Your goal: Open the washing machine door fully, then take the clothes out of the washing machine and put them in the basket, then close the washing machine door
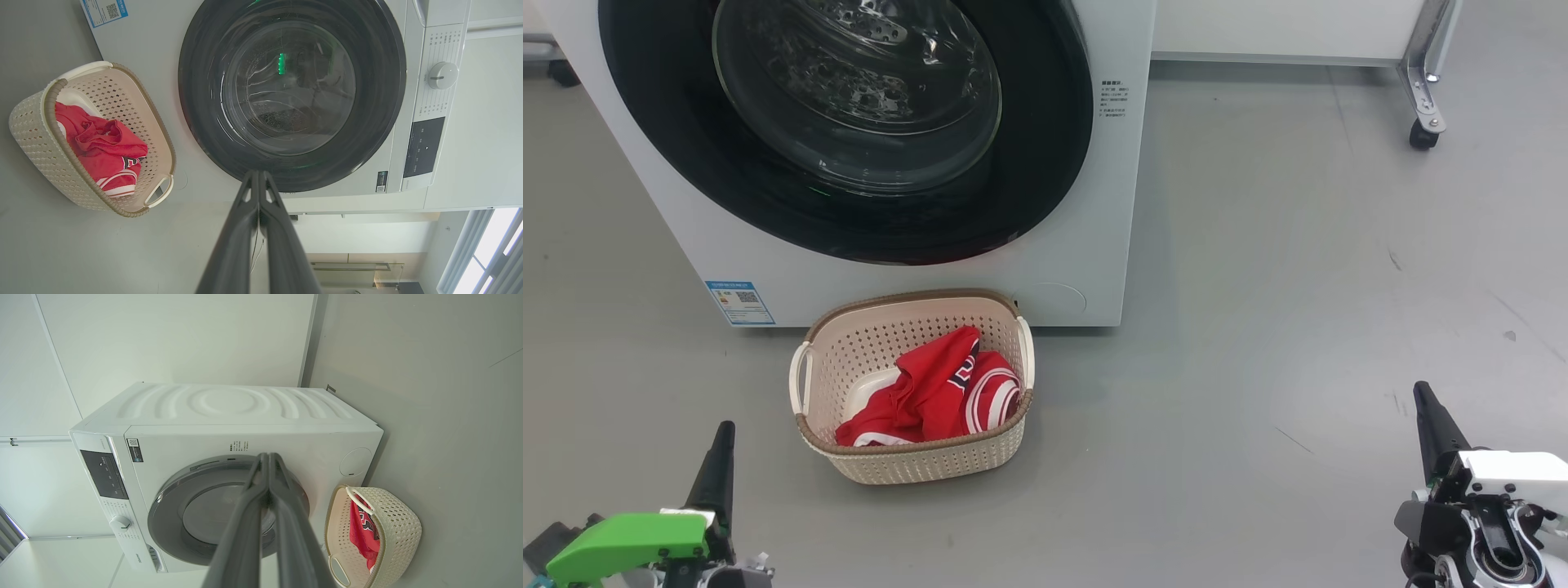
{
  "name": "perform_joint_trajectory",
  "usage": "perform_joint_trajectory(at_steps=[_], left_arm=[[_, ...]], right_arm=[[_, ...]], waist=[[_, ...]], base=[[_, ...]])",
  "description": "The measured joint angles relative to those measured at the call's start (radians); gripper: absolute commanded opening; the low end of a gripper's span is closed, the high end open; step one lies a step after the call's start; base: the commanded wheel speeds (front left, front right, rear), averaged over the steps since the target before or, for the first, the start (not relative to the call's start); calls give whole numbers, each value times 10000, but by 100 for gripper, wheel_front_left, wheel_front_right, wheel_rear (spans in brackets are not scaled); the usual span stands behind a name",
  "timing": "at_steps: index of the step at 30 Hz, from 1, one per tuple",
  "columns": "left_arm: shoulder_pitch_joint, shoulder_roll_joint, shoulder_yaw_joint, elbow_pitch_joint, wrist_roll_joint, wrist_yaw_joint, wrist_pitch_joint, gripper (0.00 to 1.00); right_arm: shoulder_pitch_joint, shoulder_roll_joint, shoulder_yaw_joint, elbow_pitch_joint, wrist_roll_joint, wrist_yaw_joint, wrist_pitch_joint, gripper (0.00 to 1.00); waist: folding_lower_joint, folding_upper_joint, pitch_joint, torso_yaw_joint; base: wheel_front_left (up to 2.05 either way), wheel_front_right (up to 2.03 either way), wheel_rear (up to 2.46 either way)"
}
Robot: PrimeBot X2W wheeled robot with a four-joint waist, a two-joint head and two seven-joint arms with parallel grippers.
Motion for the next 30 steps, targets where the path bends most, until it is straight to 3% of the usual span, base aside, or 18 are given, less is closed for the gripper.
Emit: perform_joint_trajectory(at_steps=[30], left_arm=[[-5, 0, 27, 10, 0, 0, 2, 0]], right_arm=[[-2, 8, -8, 0, 0, 0, 13, 0]], waist=[[1, 0, 0, 1]], base=[[0, 0, 0]])
